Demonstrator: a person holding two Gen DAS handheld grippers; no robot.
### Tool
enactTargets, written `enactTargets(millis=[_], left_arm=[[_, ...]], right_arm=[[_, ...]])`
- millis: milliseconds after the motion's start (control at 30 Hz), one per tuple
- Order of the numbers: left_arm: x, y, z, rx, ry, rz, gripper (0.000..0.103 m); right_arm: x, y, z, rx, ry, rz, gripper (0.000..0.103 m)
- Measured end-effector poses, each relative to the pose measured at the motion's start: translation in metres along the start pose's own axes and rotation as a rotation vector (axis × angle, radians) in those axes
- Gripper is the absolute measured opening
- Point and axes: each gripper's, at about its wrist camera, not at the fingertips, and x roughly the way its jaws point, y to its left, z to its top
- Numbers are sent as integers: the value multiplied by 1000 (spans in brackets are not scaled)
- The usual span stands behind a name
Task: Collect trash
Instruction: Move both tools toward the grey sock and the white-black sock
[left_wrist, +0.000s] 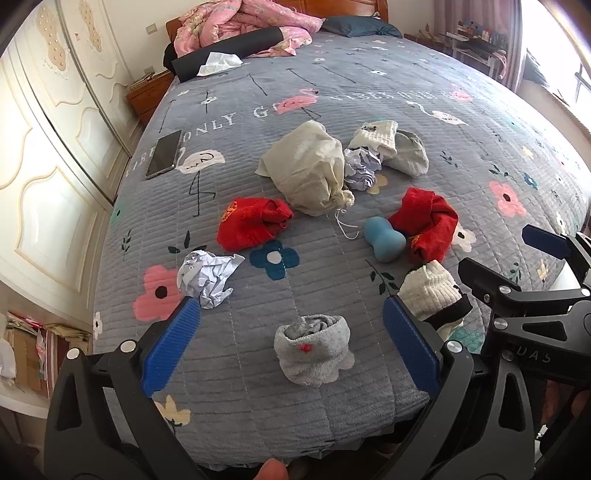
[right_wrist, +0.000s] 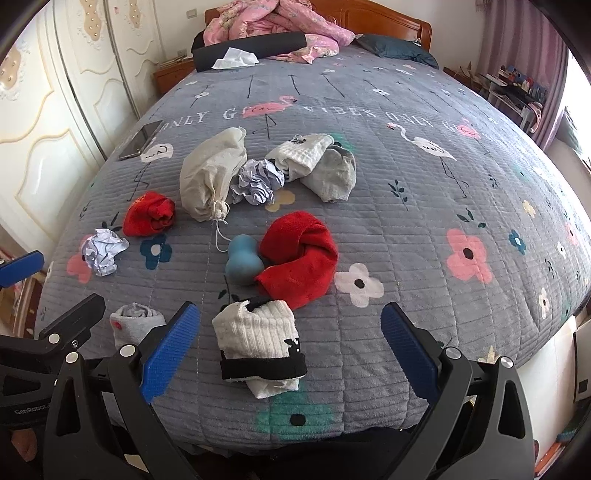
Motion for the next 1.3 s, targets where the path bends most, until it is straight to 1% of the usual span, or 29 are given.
enactTargets(millis=[500,833,1300], left_arm=[[6,5,-3,-5,22,-20,97],[12,5,-3,-13,49,-45,97],[15,3,-5,-11,72,-55,97]], right_arm=[[6,-5,0,-1,14,-37,94],[8,-1,-3,-19,21,-38,94],[10,-3,-8,-21,30,-38,94]])
